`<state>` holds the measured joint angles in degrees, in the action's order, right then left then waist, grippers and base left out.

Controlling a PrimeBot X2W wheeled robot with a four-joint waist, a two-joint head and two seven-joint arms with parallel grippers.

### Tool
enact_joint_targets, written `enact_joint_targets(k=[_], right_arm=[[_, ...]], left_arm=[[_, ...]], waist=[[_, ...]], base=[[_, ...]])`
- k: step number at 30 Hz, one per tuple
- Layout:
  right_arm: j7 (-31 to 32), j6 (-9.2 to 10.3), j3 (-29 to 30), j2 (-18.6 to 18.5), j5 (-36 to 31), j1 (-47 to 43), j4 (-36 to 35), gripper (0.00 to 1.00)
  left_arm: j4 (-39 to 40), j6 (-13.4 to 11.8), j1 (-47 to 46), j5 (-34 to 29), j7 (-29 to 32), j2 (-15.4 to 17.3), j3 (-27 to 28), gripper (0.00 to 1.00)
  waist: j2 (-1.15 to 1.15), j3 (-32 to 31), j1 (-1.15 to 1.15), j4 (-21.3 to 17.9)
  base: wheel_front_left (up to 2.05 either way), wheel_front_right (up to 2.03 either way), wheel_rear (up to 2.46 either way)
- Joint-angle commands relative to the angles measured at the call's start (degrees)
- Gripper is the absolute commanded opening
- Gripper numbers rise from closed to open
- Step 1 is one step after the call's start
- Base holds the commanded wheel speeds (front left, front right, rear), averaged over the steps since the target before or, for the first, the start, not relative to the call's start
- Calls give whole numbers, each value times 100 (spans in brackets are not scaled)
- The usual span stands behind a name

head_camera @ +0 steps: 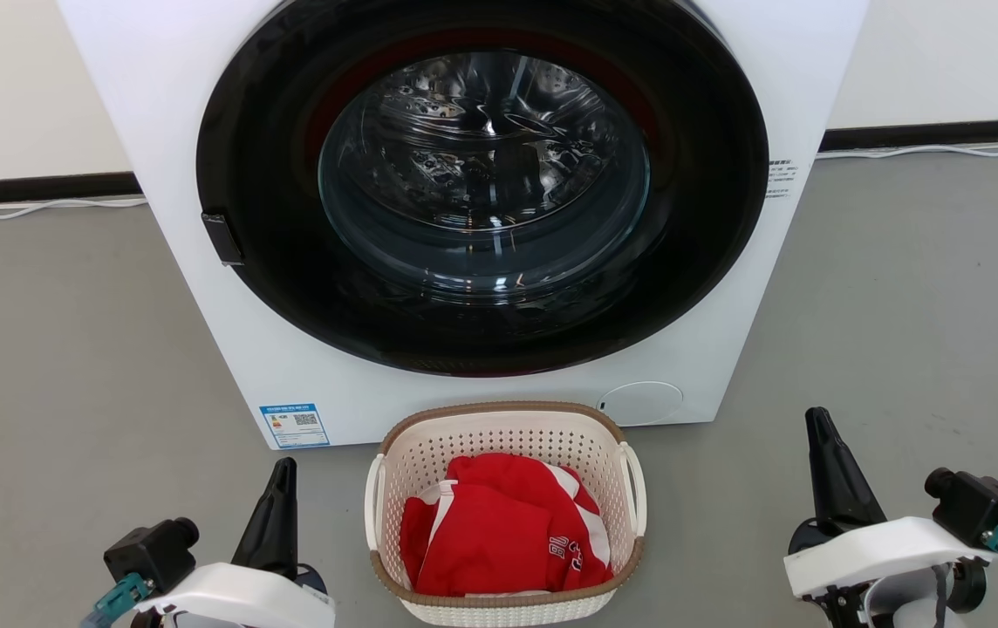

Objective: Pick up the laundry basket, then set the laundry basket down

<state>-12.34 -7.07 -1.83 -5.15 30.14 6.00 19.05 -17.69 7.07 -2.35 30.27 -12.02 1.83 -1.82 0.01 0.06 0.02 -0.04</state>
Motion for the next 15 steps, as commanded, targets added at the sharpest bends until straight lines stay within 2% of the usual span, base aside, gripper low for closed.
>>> enact_joint_targets(k=[1,15], right_arm=[[77,-6,44,-30,172,191,-182,0],[312,-11,146,4,959,169,-223,0]], left_arm=[[179,7,-205,193,40,28,79,0],[202,11,-229,975,276,39,178,0]], waist=[[-1,1,-1,0],[-1,2,-2,1]], base=[[0,0,0],[0,0,0]])
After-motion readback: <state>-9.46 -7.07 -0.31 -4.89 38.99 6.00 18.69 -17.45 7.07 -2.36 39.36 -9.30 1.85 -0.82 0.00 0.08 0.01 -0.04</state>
